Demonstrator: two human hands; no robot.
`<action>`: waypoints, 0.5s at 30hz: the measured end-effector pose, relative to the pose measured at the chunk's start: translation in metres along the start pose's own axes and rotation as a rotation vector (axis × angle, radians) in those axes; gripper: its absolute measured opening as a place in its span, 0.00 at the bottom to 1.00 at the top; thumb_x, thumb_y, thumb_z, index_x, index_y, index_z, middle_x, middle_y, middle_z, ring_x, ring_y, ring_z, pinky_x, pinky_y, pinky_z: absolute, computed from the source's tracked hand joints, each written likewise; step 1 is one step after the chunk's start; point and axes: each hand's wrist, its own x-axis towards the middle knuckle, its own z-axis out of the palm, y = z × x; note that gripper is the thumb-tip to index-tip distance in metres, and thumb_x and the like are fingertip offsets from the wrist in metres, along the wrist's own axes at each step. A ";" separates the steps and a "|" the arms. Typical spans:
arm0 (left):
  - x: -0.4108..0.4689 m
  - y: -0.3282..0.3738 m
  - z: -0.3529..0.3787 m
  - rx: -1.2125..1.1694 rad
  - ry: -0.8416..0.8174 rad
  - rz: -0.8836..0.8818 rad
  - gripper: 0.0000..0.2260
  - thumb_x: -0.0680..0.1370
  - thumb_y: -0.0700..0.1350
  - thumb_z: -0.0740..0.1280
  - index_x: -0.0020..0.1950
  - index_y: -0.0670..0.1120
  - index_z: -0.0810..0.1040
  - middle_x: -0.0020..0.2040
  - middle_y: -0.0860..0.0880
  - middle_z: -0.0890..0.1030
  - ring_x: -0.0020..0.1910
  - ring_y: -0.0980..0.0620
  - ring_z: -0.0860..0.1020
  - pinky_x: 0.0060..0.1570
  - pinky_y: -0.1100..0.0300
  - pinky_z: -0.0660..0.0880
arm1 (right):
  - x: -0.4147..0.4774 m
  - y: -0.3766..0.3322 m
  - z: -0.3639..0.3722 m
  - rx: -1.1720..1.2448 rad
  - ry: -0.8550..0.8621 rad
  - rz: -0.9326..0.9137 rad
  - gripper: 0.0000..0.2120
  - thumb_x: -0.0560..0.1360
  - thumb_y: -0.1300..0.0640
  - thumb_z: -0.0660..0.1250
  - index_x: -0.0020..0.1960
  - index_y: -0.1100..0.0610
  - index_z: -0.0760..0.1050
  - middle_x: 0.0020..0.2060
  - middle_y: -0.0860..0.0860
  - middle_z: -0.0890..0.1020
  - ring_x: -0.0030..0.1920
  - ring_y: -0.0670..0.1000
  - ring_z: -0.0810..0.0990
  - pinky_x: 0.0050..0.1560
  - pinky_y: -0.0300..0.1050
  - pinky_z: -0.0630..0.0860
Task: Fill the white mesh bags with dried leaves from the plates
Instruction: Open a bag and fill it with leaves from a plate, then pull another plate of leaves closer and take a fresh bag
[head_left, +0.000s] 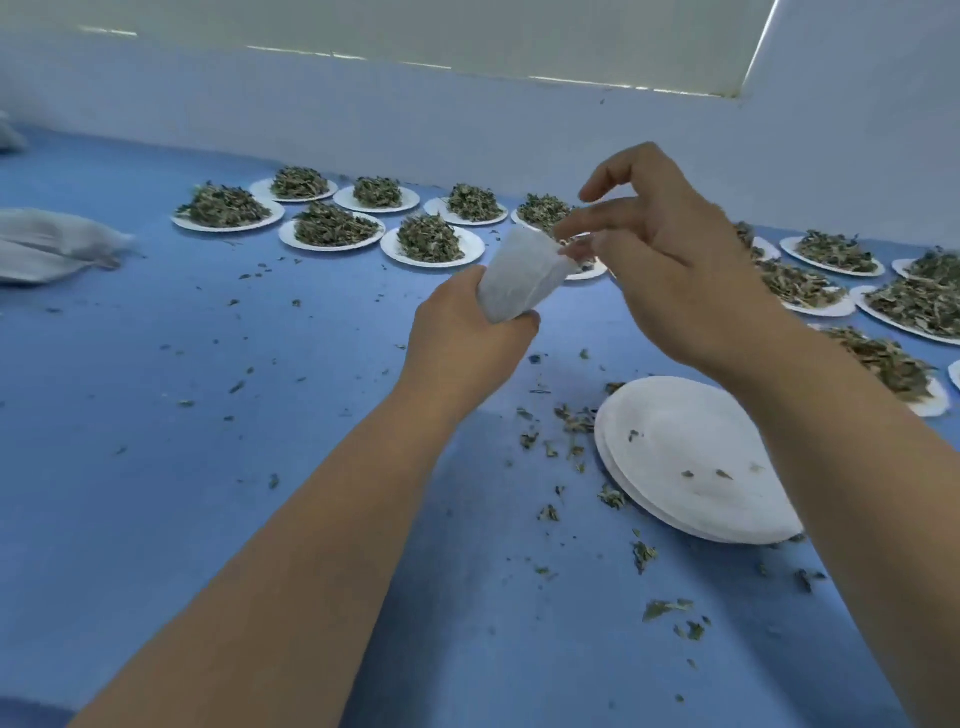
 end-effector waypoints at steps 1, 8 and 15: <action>0.005 -0.005 -0.017 -0.038 0.043 -0.042 0.07 0.71 0.53 0.72 0.47 0.55 0.77 0.40 0.56 0.80 0.38 0.59 0.78 0.31 0.58 0.73 | 0.009 -0.007 0.016 -0.028 -0.004 -0.037 0.11 0.78 0.57 0.59 0.59 0.47 0.69 0.57 0.42 0.83 0.54 0.45 0.82 0.50 0.43 0.76; 0.037 -0.072 -0.147 -0.564 0.335 -0.320 0.09 0.71 0.48 0.72 0.49 0.48 0.81 0.36 0.50 0.82 0.34 0.48 0.81 0.28 0.57 0.75 | 0.078 -0.050 0.175 0.274 -0.472 0.162 0.26 0.72 0.49 0.75 0.66 0.46 0.67 0.63 0.39 0.74 0.65 0.41 0.75 0.52 0.35 0.73; 0.093 -0.134 -0.239 -0.751 0.398 -0.324 0.19 0.70 0.51 0.74 0.56 0.44 0.78 0.42 0.45 0.85 0.40 0.46 0.85 0.34 0.55 0.76 | 0.153 -0.087 0.318 0.376 -0.331 0.153 0.17 0.67 0.49 0.75 0.49 0.49 0.69 0.44 0.50 0.85 0.42 0.50 0.83 0.35 0.45 0.77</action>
